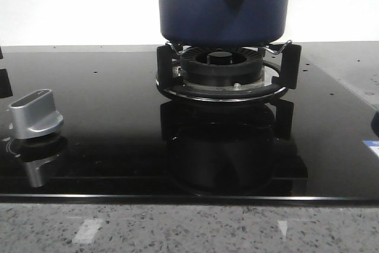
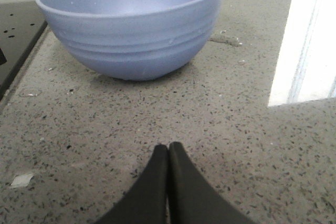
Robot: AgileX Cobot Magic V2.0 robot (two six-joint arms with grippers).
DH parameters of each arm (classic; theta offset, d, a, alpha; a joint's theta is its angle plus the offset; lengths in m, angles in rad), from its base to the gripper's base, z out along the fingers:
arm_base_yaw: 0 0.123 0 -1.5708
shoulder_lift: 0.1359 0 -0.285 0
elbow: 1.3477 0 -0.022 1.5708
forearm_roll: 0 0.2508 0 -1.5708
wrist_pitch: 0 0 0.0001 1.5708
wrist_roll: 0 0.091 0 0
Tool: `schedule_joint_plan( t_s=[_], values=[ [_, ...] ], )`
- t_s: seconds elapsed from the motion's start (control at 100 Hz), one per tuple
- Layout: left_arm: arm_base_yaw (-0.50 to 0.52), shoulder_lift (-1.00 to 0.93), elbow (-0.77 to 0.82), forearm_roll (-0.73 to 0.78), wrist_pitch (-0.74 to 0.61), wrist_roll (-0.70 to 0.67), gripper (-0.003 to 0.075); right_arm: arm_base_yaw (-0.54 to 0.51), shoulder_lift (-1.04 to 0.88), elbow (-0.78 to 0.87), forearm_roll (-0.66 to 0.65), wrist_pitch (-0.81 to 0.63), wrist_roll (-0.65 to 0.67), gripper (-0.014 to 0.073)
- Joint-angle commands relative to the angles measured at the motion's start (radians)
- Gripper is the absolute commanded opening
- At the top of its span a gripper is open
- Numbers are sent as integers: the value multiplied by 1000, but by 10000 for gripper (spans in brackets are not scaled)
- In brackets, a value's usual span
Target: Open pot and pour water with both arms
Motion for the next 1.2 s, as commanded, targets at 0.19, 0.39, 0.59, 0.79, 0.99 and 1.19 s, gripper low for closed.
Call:
schedule_joint_plan(
  t_s=[0.19,0.39,0.59,0.79,0.99,1.19],
  values=[
    [-9,-27,32,-69,-87,-3,-20,-7,-23,27,12,-326,-5,-74],
    [-9,-27,32,-347,-308,-3,-20,-7,-23,27,230,-557,-3,-74],
    [-9,-27,32,-442,-466,-3,-20,-7,-23,27,415,-520,18,-74],
    [-9,-27,10,-511,-456,-3,-20,-7,-21,-39,494,-393,47,-74],
    [-16,2,-123,-425,-241,4,-20,15,14,-185,494,-138,41,-74],
    [-80,139,-300,-345,-102,281,-20,78,117,-365,492,61,-147,-74]
  ],
)
